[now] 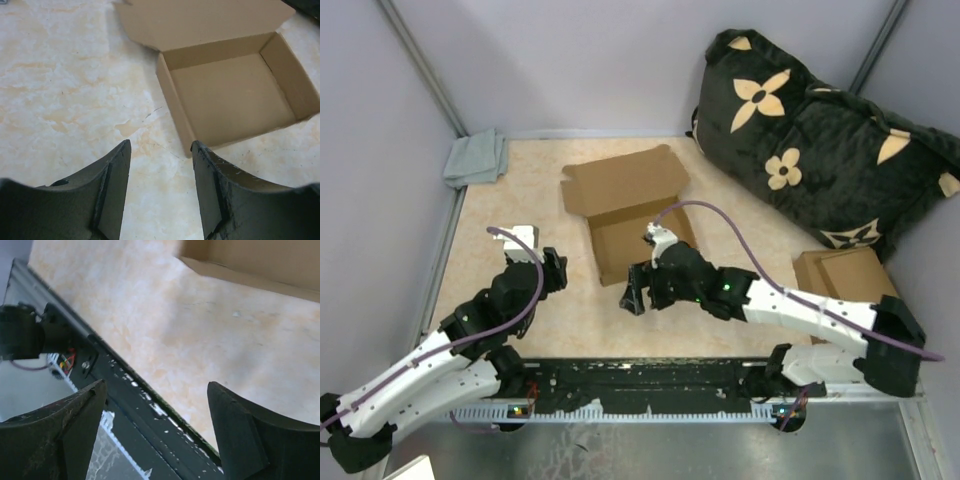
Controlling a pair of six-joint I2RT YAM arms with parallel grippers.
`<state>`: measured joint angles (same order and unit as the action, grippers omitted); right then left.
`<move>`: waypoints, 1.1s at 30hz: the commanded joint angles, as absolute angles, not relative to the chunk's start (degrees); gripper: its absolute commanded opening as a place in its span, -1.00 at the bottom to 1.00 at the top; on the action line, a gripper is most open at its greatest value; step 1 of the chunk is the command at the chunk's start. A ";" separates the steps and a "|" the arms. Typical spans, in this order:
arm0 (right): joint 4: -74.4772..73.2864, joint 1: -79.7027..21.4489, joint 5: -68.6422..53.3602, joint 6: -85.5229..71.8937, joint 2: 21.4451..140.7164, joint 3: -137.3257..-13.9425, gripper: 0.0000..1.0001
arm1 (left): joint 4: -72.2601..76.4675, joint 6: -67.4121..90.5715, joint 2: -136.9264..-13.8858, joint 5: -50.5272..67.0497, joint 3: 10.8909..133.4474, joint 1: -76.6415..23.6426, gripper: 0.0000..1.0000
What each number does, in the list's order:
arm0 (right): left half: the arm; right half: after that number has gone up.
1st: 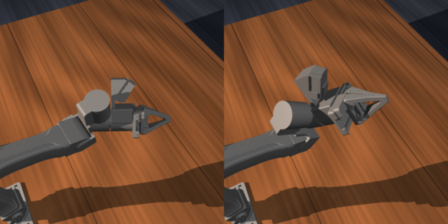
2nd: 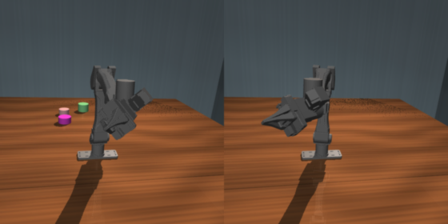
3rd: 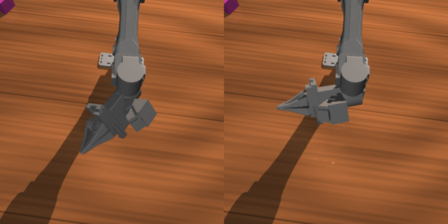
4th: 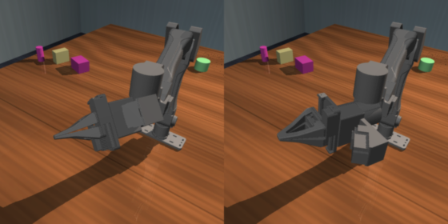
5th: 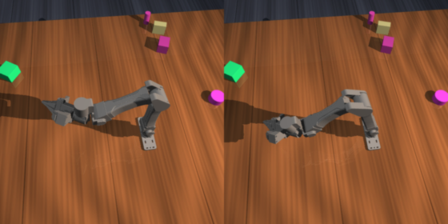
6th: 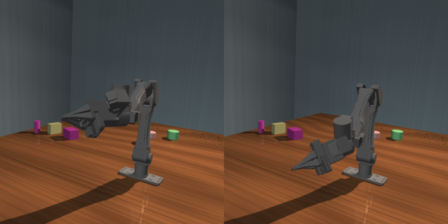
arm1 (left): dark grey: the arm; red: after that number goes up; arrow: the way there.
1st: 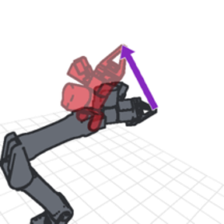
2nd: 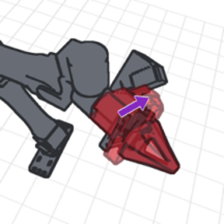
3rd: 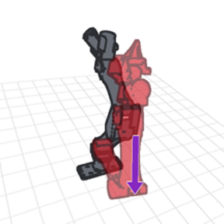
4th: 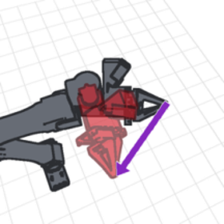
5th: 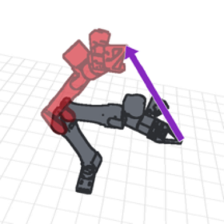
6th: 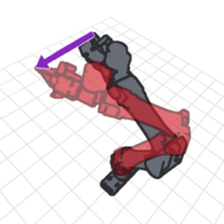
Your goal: Fold the paper box
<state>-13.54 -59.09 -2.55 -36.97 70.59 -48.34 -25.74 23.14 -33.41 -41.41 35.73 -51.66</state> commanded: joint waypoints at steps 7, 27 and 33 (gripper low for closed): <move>-0.44 -45.29 14.20 -23.25 56.94 -44.57 0.99 | -25.57 23.90 -31.63 -41.14 35.79 -51.66 0.17; -20.05 -32.66 4.38 -35.33 92.34 -64.22 0.56 | -16.43 26.35 -63.27 -30.00 49.44 -36.71 0.47; -18.76 -32.87 3.73 -32.95 96.75 -62.68 0.27 | -15.19 28.42 -69.08 -13.72 53.67 -22.81 0.51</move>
